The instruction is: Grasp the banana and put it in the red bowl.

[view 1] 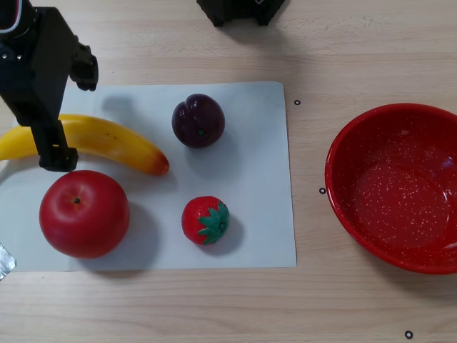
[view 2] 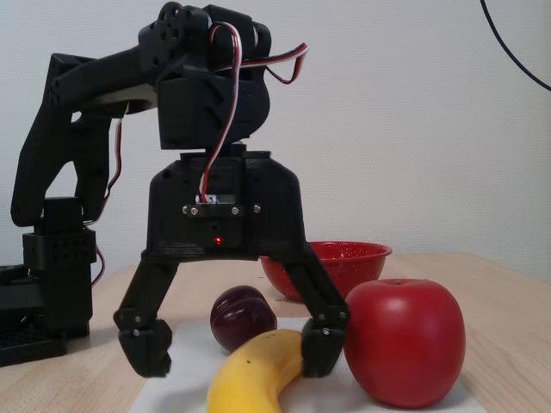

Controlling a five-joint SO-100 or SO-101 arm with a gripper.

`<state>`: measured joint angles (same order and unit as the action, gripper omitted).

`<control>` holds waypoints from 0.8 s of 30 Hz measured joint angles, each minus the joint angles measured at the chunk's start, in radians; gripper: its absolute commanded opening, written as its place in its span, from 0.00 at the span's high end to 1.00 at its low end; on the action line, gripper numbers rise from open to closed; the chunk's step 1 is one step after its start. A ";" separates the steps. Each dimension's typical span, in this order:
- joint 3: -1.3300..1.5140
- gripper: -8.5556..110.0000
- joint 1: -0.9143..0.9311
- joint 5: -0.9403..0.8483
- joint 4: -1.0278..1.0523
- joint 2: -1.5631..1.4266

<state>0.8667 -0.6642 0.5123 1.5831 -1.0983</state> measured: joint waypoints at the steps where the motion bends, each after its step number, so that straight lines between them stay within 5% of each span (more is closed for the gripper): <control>1: -0.023 0.38 0.000 0.006 -0.002 0.018; 9: -0.106 0.38 0.002 0.000 0.017 0.098; 24: -0.135 0.58 0.020 0.000 0.044 0.137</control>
<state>0.7317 -0.6443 0.5123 1.6276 -0.9618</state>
